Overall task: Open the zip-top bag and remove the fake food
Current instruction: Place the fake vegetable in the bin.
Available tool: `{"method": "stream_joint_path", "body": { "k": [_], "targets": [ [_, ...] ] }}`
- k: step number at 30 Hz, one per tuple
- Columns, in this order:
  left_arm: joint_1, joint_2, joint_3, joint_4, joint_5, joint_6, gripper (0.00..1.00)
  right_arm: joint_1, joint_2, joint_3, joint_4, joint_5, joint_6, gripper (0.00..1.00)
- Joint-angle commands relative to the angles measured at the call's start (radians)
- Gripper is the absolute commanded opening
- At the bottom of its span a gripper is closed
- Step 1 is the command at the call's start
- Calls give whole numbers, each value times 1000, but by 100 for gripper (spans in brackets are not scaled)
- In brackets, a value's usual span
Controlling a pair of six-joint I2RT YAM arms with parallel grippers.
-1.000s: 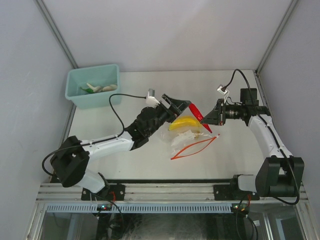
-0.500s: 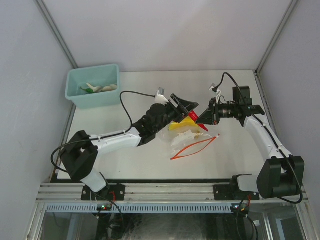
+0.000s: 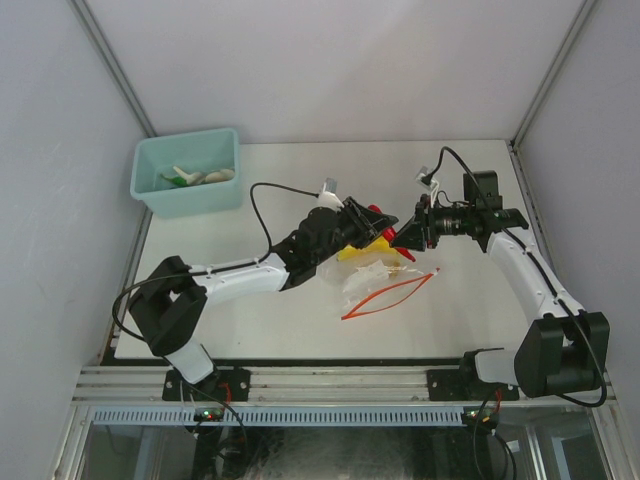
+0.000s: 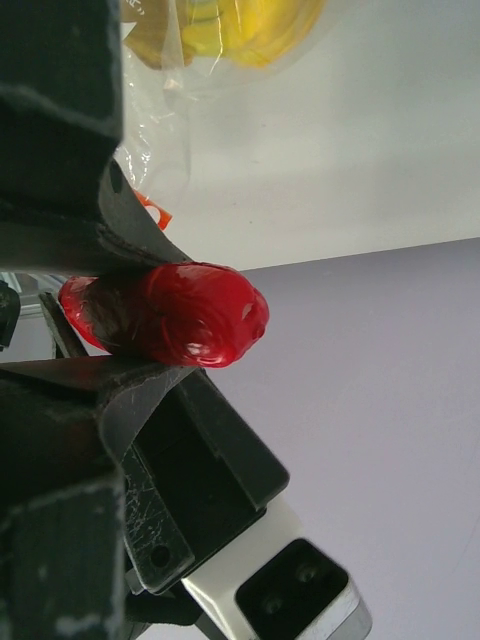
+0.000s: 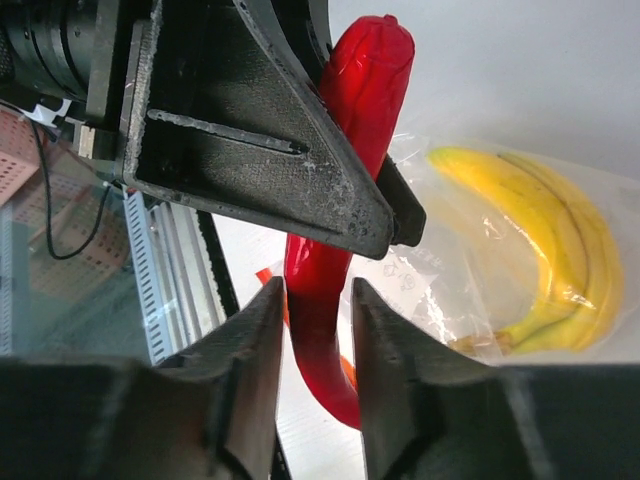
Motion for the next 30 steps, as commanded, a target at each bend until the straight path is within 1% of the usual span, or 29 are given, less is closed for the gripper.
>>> {"method": "stream_joint_path", "body": {
  "k": [1, 4, 6, 8, 12, 18, 22, 27, 30],
  "targets": [
    [-7, -31, 48, 63, 22, 47, 1, -5, -7, 35, -2, -10, -20, 38],
    [-4, -47, 39, 58, 9, 88, 0, -17, -14, 35, -14, -35, -29, 44],
    [-3, -59, 44, 27, 1, 126, 0, -26, -20, 33, -22, -59, -36, 46],
    [-3, -71, 53, -23, -9, 168, 0, -37, -27, 30, -34, -92, -54, 47],
    [-1, -95, 57, -67, -32, 229, 0, -53, -41, 30, -68, -165, -98, 48],
    [19, -135, 51, -114, -49, 301, 0, -65, -47, 29, -101, -208, -142, 49],
    [50, -179, 25, -151, -62, 333, 0, -71, -48, 30, -107, -223, -150, 49],
    [113, -266, -35, -205, -89, 367, 0, -72, -43, 29, -121, -224, -165, 49],
    [158, -335, -60, -281, -127, 426, 0, -74, -42, 25, -118, -221, -165, 49]
  ]
}}
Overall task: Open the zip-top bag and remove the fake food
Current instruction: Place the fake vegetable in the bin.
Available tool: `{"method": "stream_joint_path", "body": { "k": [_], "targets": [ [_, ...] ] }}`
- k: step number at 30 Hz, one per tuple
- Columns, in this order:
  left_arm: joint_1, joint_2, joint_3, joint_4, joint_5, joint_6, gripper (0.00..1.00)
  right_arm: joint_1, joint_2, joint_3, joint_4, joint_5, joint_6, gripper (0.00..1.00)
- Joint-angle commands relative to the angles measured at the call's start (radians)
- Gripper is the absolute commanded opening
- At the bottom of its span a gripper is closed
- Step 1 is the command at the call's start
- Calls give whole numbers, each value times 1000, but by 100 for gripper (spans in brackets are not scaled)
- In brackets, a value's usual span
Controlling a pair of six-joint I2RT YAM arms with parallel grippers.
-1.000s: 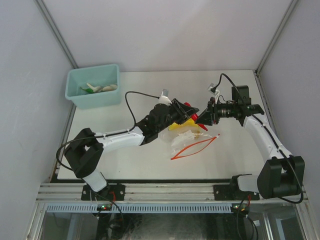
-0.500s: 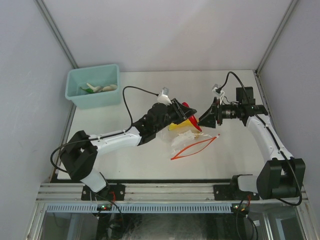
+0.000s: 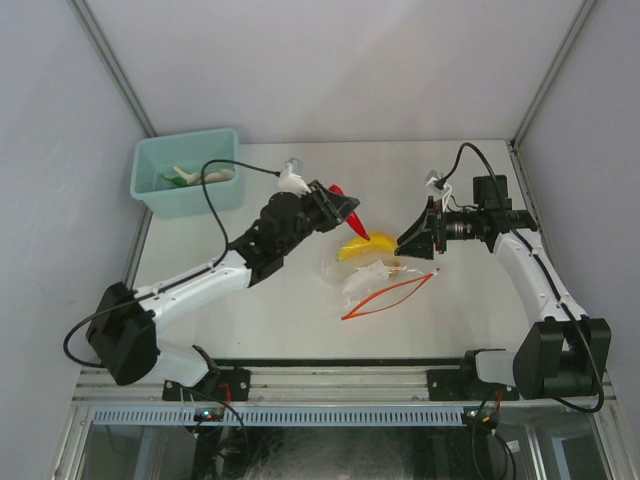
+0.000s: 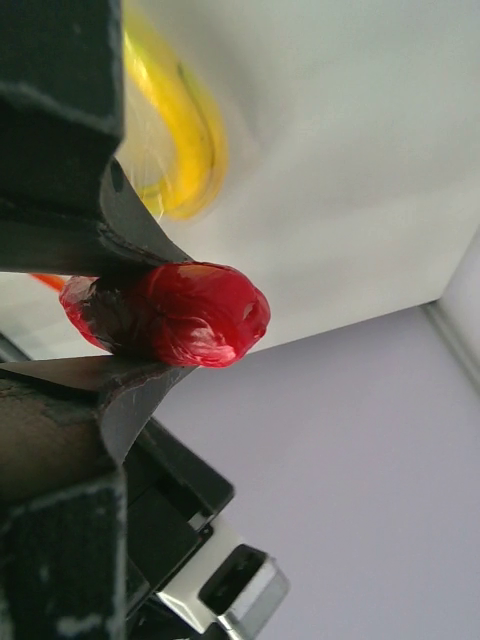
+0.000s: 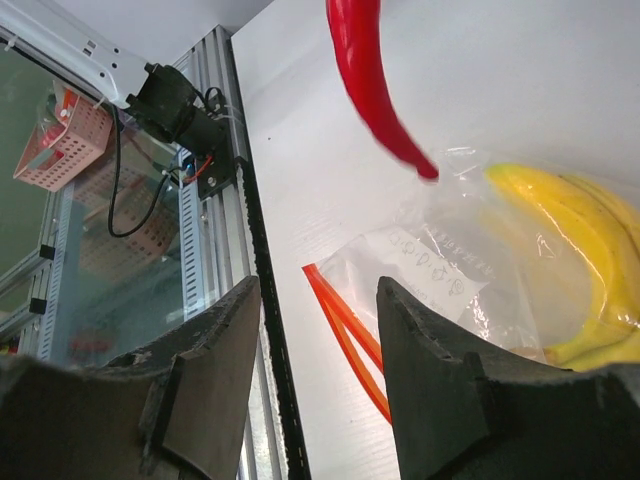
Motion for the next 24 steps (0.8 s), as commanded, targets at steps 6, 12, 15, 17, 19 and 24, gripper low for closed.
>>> {"method": "stream_joint_path", "body": {
  "k": [6, 12, 15, 17, 19, 24],
  "targets": [
    [167, -225, -45, -238, -135, 252, 0, -7, -24, 14, 6, -22, -30, 49],
    [335, -294, -14, -327, -112, 390, 0, -9, -14, 13, 8, -17, -30, 49],
    [429, -291, 31, -396, -90, 457, 0, -9, -12, 13, 6, -15, -34, 49],
    [487, -274, 66, -437, -82, 503, 0, -9, -12, 13, 4, -14, -36, 49],
    [539, -249, 106, -478, -86, 550, 0, -9, -11, 13, 3, -13, -39, 49],
    [643, -178, 214, -552, -125, 654, 0, -10, -11, 13, -2, -11, -46, 49]
  ]
}}
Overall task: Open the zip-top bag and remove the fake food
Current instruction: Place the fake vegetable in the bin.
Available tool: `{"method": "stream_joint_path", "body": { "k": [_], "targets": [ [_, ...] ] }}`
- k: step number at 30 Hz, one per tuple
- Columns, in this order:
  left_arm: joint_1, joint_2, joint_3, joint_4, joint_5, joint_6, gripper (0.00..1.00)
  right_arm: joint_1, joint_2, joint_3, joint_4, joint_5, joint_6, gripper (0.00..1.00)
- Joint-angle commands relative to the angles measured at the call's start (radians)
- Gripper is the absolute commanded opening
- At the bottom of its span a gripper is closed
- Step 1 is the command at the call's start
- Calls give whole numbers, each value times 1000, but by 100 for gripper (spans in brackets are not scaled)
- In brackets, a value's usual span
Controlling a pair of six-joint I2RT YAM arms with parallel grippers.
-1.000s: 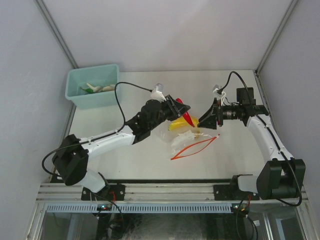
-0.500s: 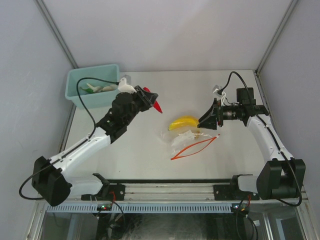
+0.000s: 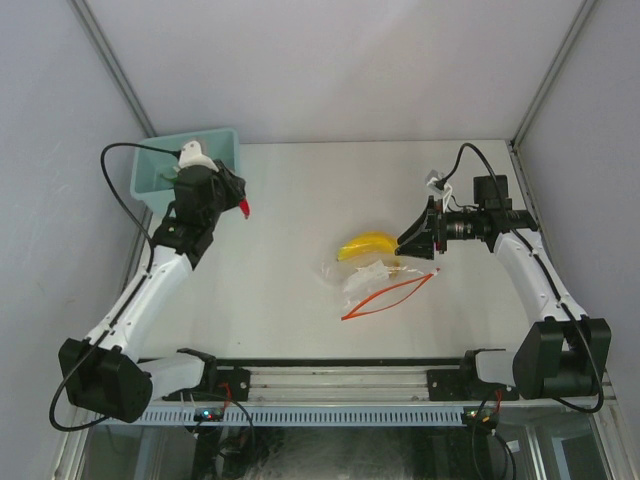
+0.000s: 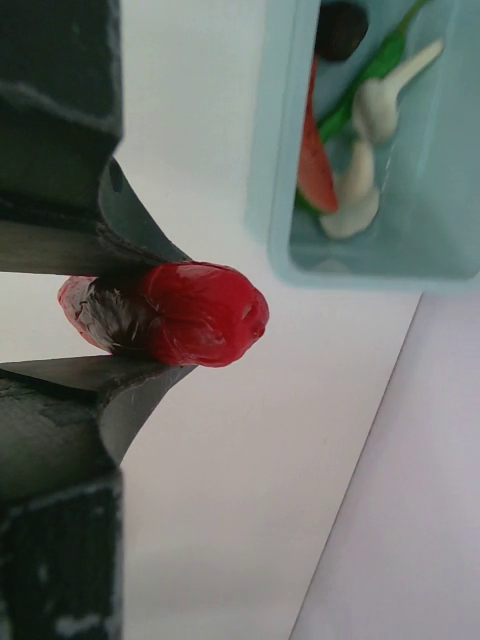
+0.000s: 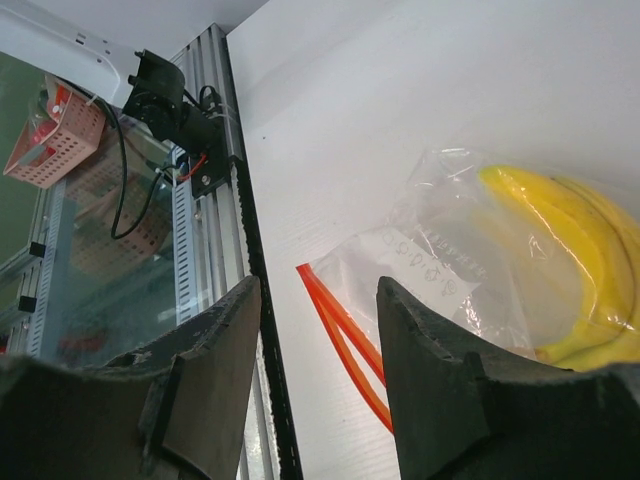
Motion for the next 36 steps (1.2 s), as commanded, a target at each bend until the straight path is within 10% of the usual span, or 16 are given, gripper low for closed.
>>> {"method": "stream_joint_path", "body": {
  "k": [1, 36],
  "targets": [
    [86, 50, 151, -66, -28, 144, 0, -6, -9, 11, 0, -9, -24, 49],
    [235, 545, 457, 337, -114, 385, 0, -26, 4, -9, 20, 2, -20, 50]
  ]
}}
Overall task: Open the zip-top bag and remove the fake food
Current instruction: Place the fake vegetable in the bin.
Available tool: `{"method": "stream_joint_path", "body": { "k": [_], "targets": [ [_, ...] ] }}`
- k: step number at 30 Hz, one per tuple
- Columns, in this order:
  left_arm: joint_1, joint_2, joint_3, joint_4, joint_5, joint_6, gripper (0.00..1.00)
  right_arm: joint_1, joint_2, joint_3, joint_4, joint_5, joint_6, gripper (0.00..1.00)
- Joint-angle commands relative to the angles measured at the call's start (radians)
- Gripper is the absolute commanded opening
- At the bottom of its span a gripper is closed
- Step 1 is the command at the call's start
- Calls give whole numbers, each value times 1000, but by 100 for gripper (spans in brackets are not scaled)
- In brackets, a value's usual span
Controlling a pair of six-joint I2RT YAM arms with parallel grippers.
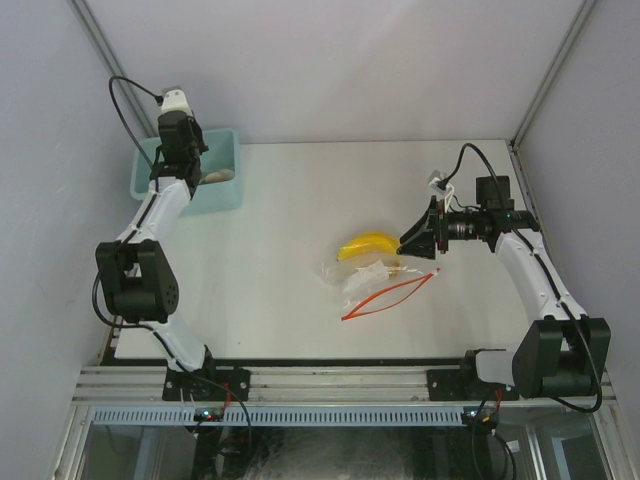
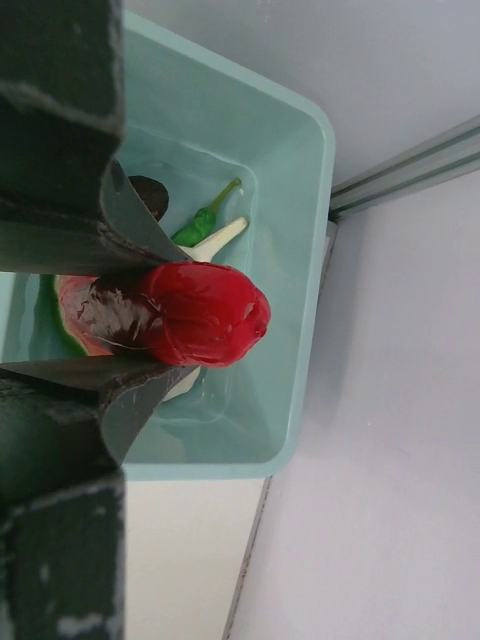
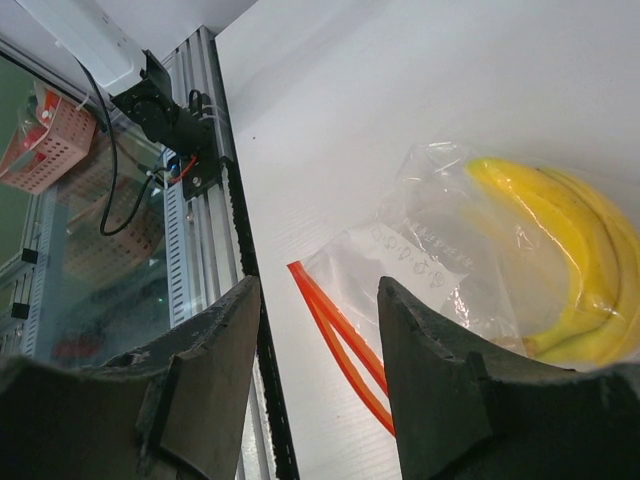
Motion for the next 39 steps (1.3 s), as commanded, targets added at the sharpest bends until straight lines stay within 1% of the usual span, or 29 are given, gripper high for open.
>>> {"method": "stream_joint_path", "body": {
  "k": [1, 6, 15, 26, 39],
  "targets": [
    [16, 25, 63, 105, -31, 2, 0, -8, 1, -2, 19, -9, -15, 50],
    [29, 66, 60, 111, -14, -70, 0, -9, 5, -3, 21, -10, -15, 50],
    [37, 143, 83, 104, 37, -132, 0, -12, 10, -3, 21, -5, -15, 50],
    [45, 225, 157, 38, 127, -236, 1, -13, 16, -4, 21, -3, -15, 50],
    [45, 305, 261, -62, 218, -301, 6, -15, 20, -3, 21, -2, -14, 50]
  ]
}}
